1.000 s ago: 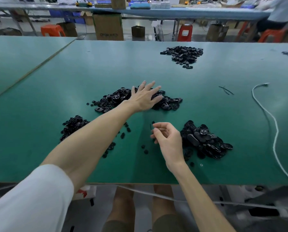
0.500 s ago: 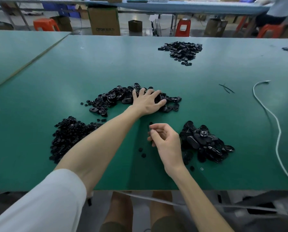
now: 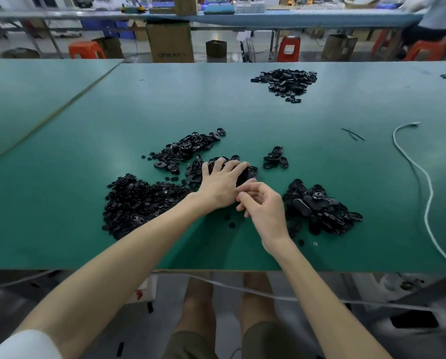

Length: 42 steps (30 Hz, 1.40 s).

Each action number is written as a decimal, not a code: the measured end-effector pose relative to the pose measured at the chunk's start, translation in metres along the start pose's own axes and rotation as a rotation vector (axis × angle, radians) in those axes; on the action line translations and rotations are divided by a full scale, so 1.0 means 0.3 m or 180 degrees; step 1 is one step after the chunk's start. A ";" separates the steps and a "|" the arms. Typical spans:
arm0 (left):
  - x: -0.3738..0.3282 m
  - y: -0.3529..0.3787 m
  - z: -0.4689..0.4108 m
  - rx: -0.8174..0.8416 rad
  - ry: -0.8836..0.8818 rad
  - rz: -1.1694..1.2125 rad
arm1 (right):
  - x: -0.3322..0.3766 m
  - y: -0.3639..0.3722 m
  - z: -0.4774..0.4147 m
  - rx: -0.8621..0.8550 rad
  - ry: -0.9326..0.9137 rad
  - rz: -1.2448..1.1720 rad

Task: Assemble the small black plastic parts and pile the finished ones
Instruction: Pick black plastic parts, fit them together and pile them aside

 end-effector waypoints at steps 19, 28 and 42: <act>-0.006 -0.088 0.072 -0.0889 0.0011 0.0365 | -0.012 -0.016 -0.007 -0.0190 0.0119 -0.0346; -0.026 -0.176 0.105 -0.1605 0.0014 0.1133 | -0.018 -0.020 -0.011 -0.0167 0.0117 -0.0413; -0.033 -0.155 0.227 -0.1645 -0.0178 0.2969 | -0.015 -0.012 -0.014 0.0068 0.0009 -0.0421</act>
Point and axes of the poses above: each hand's wrist, its own z-axis away from the middle knuckle, its own y-axis out of the palm, x = y × z, the point moved 4 cm from there along -z, towards the middle knuckle, and after that the axes turned 11 degrees about y, right-handed, at the moved point
